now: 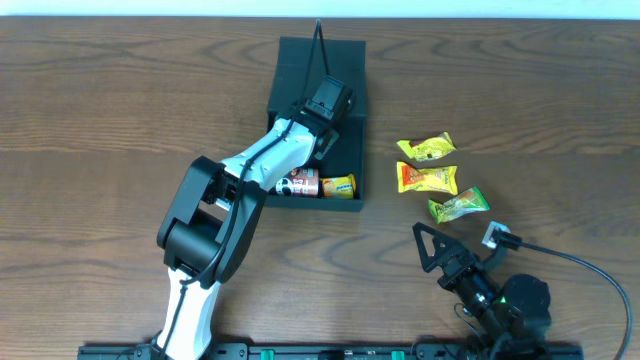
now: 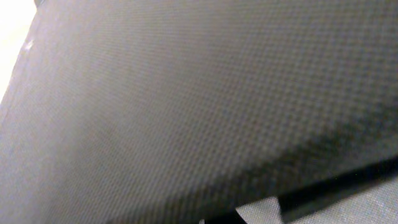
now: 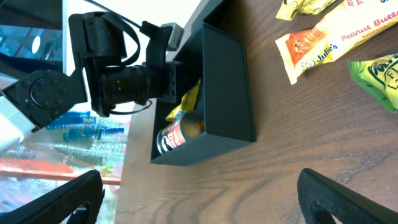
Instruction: Pack container
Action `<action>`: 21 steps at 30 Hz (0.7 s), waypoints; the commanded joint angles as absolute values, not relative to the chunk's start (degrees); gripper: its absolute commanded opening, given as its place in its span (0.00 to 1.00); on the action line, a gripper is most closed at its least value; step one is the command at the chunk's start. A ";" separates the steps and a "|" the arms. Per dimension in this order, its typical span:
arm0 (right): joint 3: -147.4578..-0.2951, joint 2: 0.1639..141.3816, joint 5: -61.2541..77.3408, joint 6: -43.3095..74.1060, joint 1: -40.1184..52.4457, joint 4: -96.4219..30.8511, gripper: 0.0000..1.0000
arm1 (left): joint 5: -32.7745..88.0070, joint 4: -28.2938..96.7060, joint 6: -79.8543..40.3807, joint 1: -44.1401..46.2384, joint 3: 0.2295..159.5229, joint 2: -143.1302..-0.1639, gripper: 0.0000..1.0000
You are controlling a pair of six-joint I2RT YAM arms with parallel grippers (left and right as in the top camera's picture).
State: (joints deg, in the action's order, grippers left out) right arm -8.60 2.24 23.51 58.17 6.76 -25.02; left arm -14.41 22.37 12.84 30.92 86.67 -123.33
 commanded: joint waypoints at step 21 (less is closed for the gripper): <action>-8.56 2.90 22.31 58.08 6.79 -12.36 0.32 | -16.51 35.07 5.39 29.91 86.96 -101.30 0.06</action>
